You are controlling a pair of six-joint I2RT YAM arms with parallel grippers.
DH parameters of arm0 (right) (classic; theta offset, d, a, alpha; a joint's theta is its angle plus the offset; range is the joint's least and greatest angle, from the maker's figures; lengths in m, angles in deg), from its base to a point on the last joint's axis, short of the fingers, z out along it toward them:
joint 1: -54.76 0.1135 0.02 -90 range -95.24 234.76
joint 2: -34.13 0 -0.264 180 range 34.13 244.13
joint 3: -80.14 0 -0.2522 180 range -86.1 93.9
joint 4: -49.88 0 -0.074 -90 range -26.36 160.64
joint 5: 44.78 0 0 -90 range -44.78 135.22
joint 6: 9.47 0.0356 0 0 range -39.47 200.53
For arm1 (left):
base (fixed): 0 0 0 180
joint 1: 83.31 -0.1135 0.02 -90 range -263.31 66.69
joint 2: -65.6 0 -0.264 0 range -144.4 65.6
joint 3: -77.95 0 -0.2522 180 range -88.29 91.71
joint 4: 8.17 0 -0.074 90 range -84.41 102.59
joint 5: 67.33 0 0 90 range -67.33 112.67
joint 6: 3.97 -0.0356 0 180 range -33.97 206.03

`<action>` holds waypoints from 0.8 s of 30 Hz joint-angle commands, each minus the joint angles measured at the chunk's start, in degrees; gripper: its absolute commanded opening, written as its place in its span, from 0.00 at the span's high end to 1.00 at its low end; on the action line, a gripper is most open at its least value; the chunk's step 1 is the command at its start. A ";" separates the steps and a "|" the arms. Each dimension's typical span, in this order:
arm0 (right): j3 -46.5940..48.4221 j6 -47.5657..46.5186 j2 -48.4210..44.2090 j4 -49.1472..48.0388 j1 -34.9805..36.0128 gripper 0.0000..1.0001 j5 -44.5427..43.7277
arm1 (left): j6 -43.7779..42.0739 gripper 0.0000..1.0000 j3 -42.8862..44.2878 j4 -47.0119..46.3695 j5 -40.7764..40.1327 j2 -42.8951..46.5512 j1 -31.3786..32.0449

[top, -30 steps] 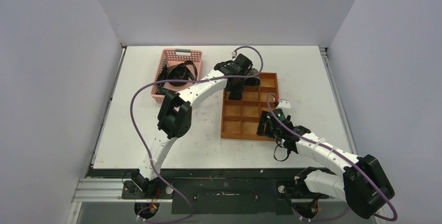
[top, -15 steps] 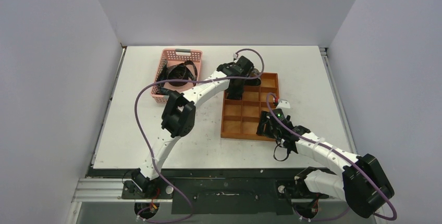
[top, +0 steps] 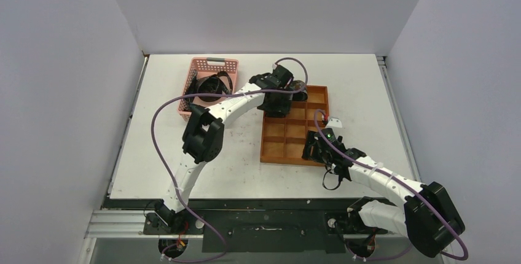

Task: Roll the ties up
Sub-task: Place the tie in the storage box.

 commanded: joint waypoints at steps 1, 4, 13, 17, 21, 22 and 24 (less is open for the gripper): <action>-0.54 -0.18 -2.05 0.48 -0.18 0.29 0.05 | -0.53 0.25 -1.49 -1.43 4.73 5.75 1.06; -0.79 -0.23 -2.32 0.15 -0.13 0.29 0.00 | -0.52 0.19 -2.91 -1.86 4.88 7.84 1.07; -0.92 -0.27 -2.85 0.08 -0.17 0.29 0.13 | -1.10 0.03 -5.02 -1.91 3.65 13.49 1.07; -0.96 -0.27 -3.41 0.04 -0.14 0.29 0.22 | -1.56 0.04 -5.27 -1.98 1.85 14.83 0.36; -1.31 -0.27 -4.32 -0.09 -0.17 0.29 0.26 | -0.67 0.17 -8.91 -6.05 2.31 16.57 -1.55; -1.32 -0.24 -4.43 -0.09 -0.12 0.29 0.32 | -0.40 0.24 -9.94 -6.80 3.40 16.81 -2.29; -1.45 -0.27 -4.53 -0.20 -0.13 0.29 0.44 | 0.01 0.38 -10.95 -8.45 6.17 16.54 -3.50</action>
